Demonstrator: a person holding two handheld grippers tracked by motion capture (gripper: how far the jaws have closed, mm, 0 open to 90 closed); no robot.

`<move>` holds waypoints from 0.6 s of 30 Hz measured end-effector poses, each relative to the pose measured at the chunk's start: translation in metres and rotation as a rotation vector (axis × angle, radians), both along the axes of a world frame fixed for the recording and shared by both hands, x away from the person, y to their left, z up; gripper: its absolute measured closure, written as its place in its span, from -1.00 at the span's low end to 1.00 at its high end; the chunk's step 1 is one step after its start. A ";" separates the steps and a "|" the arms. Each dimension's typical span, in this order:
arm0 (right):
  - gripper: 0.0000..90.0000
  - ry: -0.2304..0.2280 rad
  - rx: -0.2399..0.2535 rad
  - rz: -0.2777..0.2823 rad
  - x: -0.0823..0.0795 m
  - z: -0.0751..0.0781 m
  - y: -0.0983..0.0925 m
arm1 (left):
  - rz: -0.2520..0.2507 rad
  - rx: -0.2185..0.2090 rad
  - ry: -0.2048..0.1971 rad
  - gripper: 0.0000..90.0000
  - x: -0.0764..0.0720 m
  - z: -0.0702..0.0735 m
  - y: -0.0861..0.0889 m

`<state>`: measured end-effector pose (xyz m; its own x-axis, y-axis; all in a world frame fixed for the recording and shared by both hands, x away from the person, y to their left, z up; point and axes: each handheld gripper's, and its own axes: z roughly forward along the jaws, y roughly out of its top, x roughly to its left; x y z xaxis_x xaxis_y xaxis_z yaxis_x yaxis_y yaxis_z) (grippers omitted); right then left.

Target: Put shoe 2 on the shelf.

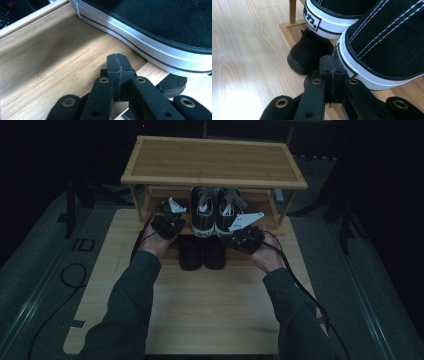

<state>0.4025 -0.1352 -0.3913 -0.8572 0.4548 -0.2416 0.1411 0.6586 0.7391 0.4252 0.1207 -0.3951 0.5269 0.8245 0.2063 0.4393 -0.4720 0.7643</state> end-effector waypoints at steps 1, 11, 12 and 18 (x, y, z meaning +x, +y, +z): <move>1.00 -0.005 -0.001 -0.001 0.000 0.000 0.001 | -0.001 -0.001 0.000 1.00 0.000 0.000 0.000; 1.00 0.013 0.004 0.015 -0.001 -0.004 -0.001 | -0.008 -0.001 0.004 1.00 0.001 0.001 0.001; 1.00 0.012 -0.001 0.020 -0.001 -0.006 -0.002 | -0.007 0.003 0.005 1.00 0.001 0.001 0.001; 1.00 0.036 0.000 0.022 -0.004 -0.014 -0.014 | 0.000 0.014 -0.001 1.00 0.000 0.001 -0.001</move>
<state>0.3990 -0.1488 -0.4058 -0.8749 0.4361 -0.2107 0.1531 0.6617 0.7340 0.4255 0.1200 -0.3942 0.5266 0.8217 0.2180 0.4388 -0.4823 0.7581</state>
